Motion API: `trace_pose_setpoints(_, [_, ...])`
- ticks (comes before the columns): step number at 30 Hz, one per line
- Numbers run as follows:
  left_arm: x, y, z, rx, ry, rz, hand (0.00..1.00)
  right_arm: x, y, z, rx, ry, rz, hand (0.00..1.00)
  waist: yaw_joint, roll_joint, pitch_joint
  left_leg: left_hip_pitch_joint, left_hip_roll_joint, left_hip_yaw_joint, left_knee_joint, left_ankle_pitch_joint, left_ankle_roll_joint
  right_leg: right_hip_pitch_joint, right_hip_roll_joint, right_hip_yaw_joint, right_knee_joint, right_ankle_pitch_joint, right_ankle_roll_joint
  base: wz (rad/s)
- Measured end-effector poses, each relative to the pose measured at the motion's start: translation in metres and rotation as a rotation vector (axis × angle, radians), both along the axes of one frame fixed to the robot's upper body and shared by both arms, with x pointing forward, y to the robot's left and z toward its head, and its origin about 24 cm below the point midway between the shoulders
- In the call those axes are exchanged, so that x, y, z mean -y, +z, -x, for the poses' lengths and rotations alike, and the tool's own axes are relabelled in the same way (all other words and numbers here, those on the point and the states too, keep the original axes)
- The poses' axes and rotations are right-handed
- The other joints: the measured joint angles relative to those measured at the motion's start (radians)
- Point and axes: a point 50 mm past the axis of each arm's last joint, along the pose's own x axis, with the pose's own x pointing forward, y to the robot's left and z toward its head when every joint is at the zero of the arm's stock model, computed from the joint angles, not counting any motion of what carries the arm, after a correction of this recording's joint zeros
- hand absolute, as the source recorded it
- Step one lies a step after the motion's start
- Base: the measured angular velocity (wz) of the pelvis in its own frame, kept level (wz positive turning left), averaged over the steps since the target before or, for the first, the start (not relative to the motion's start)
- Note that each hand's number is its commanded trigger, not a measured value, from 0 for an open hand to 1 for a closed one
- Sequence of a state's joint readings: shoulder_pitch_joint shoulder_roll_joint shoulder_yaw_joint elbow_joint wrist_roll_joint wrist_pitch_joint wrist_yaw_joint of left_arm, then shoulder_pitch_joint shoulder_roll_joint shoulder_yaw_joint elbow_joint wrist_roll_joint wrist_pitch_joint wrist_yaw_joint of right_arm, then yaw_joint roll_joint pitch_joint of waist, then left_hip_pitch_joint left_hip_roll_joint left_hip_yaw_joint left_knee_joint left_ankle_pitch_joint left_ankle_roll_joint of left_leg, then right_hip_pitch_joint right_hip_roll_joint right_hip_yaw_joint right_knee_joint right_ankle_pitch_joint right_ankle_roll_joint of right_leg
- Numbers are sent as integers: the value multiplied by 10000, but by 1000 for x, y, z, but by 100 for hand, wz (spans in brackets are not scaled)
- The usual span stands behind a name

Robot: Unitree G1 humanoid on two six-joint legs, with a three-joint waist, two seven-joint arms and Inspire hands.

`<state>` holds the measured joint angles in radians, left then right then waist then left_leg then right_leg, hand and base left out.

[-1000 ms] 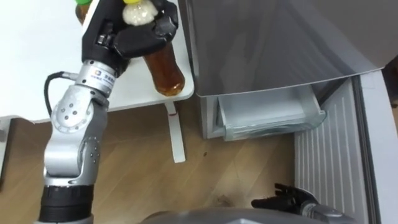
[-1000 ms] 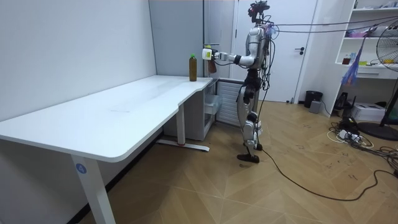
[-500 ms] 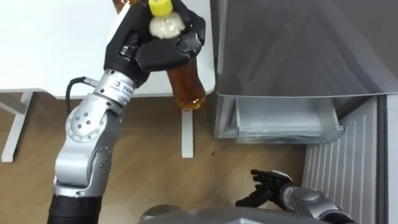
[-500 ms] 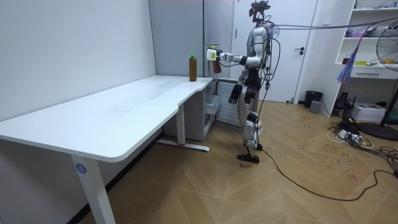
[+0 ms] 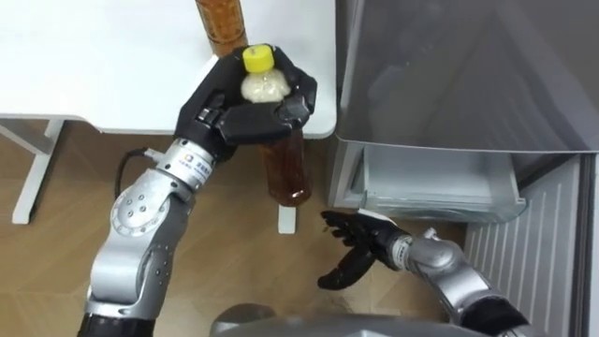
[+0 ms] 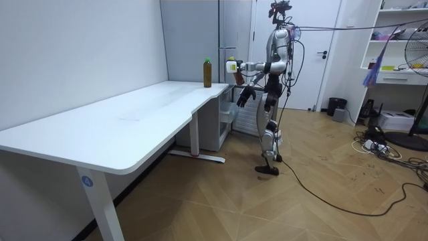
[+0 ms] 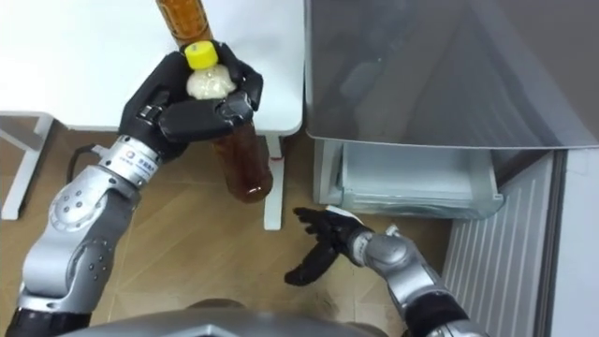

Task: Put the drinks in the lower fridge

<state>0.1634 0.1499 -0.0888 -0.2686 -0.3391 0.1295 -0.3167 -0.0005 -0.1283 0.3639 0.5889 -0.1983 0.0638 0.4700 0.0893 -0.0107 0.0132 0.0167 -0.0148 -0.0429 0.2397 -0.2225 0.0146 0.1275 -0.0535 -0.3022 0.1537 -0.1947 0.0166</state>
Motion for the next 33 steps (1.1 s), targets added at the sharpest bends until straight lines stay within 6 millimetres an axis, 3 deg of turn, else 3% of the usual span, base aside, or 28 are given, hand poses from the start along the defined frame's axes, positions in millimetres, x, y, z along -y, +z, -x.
trace_pose_setpoints(4, [5, -1, 1, -33, -272, 25, 100, -14, 18, -7, 642, 489, -857, 0, -15, -12, 7, -55, -3, 7, 95, 0, 0, 6, -2, 1, 1, 0, 0, 1])
trace_pose_setpoints(11, [13, -14, 3, -571, -615, 85, 100, -19, 26, -9, 622, 329, -1796, 0, -22, -54, 37, -78, 2, 36, 134, 0, 0, 31, -7, 9, 12, -1, 1, 2])
trace_pose_setpoints(23, [26, -45, 10, -1689, -1367, -916, 100, -24, 30, -8, 52, 60, -3465, 0, -96, -66, 99, -111, -10, 25, 214, -2, -1, 39, -12, 55, 37, -1, 1, 0])
trace_pose_setpoints(33, [40, -56, 19, -2129, -2236, -1253, 100, -27, 30, -3, -332, -68, -4097, 0, -378, -67, 99, -222, 12, 135, 334, -2, -1, -73, -28, 103, 185, -3, 4, 1])
